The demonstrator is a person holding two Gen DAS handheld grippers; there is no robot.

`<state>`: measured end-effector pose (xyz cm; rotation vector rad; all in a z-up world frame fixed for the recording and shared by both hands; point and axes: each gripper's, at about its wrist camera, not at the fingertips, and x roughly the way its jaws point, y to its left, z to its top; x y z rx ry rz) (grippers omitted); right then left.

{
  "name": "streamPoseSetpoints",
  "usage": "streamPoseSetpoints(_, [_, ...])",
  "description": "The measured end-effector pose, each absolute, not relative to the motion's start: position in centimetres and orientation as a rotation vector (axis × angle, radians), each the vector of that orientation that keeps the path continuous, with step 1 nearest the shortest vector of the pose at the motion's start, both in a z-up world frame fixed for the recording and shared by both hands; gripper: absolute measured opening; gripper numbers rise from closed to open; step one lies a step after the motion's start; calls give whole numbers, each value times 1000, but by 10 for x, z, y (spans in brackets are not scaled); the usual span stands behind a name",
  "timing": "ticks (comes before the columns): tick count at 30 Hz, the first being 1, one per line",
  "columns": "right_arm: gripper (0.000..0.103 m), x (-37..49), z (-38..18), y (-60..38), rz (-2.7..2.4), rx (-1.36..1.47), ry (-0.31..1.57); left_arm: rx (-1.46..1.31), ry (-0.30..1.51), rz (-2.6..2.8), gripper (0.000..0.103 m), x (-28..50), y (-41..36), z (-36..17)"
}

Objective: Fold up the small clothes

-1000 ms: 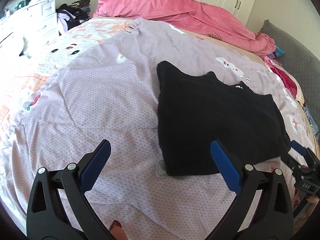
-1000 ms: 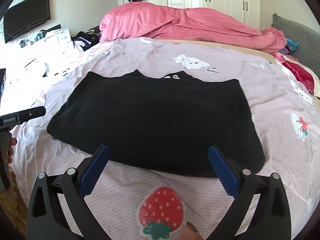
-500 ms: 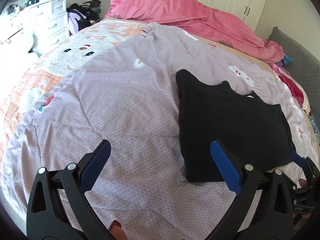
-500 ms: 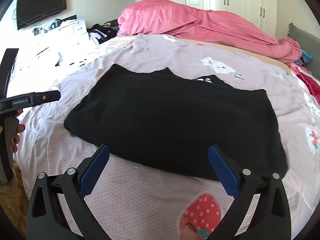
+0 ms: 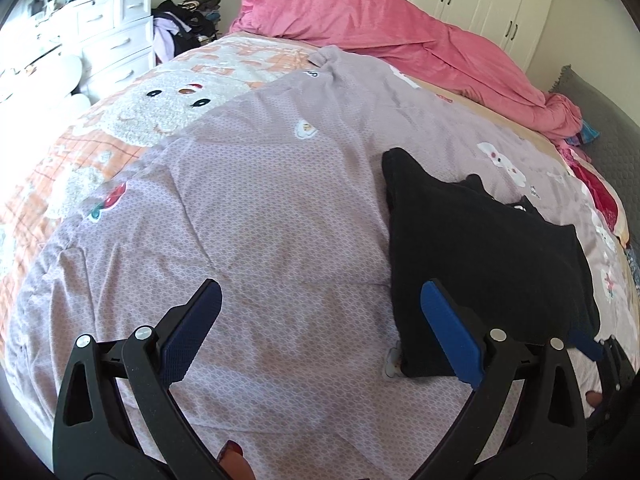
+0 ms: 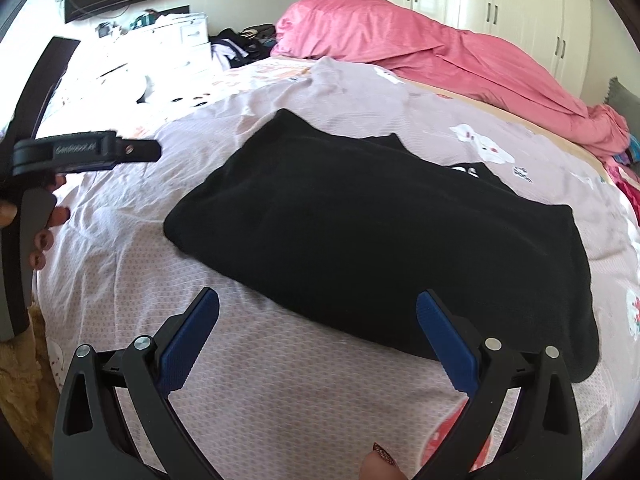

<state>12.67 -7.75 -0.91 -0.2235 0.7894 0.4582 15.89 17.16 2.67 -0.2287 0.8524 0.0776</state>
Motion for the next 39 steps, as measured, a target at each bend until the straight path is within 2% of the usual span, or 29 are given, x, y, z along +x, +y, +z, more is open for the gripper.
streamPoseSetpoints(19, [99, 147, -44, -13, 417, -461, 789, -278, 905, 81, 94, 200, 178, 20])
streamPoseSetpoints(39, [99, 176, -45, 2, 351, -477, 737, -236, 946, 39, 94, 249, 154, 15])
